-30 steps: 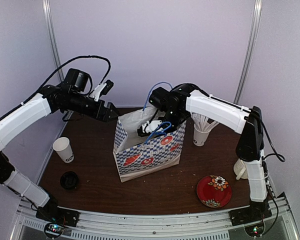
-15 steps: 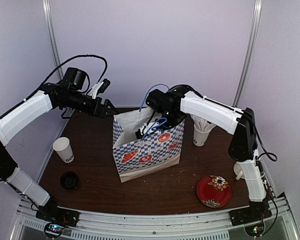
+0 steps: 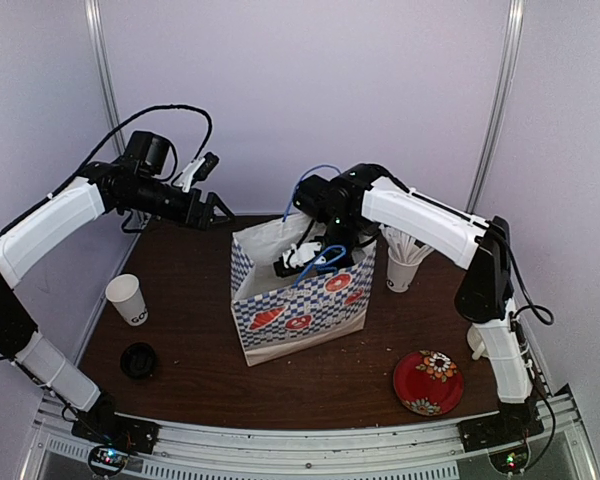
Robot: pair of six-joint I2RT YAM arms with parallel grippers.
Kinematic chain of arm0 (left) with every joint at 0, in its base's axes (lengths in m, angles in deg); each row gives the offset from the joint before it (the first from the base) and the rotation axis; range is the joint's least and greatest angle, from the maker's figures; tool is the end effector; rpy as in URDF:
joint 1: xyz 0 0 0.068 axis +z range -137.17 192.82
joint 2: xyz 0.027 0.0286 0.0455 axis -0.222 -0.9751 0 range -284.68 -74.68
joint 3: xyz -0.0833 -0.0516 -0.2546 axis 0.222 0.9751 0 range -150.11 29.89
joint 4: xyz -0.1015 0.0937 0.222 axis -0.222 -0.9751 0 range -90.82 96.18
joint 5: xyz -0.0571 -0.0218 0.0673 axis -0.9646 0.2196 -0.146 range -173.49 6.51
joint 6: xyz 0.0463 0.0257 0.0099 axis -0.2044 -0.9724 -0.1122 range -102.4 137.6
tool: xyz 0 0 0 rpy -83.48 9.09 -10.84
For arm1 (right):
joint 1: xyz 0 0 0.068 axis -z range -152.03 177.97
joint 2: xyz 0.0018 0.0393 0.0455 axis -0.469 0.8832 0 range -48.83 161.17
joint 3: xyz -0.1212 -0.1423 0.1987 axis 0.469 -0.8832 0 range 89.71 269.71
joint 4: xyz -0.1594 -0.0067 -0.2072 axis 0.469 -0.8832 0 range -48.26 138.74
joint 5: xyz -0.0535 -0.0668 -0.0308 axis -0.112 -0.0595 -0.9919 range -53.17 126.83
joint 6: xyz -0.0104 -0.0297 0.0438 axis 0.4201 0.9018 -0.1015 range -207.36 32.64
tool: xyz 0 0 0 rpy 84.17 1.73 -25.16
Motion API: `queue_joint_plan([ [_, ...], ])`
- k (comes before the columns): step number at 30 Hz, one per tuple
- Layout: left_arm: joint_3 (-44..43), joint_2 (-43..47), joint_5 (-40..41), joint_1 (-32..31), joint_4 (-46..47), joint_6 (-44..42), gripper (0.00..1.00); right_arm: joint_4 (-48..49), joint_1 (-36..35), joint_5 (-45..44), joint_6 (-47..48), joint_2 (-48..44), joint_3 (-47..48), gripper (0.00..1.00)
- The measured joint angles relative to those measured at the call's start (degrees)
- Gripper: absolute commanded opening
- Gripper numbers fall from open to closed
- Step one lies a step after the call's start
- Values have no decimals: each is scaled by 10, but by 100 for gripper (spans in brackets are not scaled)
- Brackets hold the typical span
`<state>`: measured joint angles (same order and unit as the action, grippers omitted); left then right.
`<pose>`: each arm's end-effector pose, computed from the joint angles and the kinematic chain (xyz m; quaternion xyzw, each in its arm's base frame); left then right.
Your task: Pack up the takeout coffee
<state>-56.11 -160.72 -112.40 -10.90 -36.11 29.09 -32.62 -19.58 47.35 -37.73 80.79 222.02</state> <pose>0.2902 -0.1463 0.3660 0.1947 0.8700 -0.3360 0.3039 0.3001 0.3377 0.2813 -0.7491 0.6487 0.0895 0.0999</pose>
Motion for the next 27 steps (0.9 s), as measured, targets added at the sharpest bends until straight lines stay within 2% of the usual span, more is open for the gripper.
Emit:
queue_joint_plan([
  [13,-17,4,-21,1,-14,-1,83,-61,-10,2,-30,-26,35,99],
  [19,-3,33,-77,-10,29,8,84,-61,-10,-1,-30,-35,42,99],
  [27,-42,31,-41,-57,37,-1,83,-62,-13,2,-29,-47,59,100],
])
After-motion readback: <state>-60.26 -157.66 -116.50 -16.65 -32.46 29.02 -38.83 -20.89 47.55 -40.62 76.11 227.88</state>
